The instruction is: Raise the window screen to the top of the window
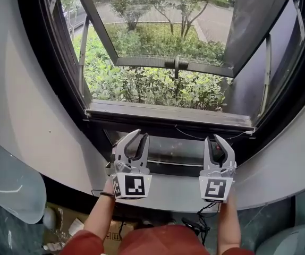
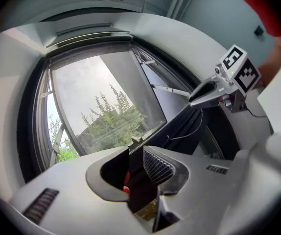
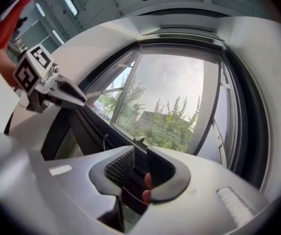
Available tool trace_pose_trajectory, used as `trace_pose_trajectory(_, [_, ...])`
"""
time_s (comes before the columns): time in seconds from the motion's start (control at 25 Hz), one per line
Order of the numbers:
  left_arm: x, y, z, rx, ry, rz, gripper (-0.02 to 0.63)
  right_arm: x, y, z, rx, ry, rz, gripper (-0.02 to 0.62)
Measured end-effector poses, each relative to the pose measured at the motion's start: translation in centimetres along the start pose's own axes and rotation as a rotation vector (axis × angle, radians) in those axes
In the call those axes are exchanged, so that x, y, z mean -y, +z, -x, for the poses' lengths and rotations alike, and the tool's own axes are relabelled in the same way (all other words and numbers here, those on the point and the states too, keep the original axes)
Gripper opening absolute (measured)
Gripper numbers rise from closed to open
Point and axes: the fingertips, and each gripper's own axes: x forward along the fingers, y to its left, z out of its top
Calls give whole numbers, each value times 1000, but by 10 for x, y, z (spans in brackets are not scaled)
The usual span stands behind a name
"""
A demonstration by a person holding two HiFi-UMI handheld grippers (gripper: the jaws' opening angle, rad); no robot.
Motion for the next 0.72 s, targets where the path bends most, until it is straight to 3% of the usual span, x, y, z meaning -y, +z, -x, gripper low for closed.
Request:
trace_pose_trajectory(0.2, [4,-18,-19,-81,-78,-264,113,-19,-29,-16,-127,153,371,158])
trace_pose_trajectory(0.32, [8,-33,-28,-138,-140,-394,130,-21,-45,-23,-187,207,511,166])
trace_pose_trajectory(0.52, [11,-51,-42,-204,-203,-521,146,-20,-65,-35,-256,238,636,172])
trace_pose_trajectory(0.72, [12,-65,-52,-253,-230,-607,146,-22,-74,-42,-271,253,672,179])
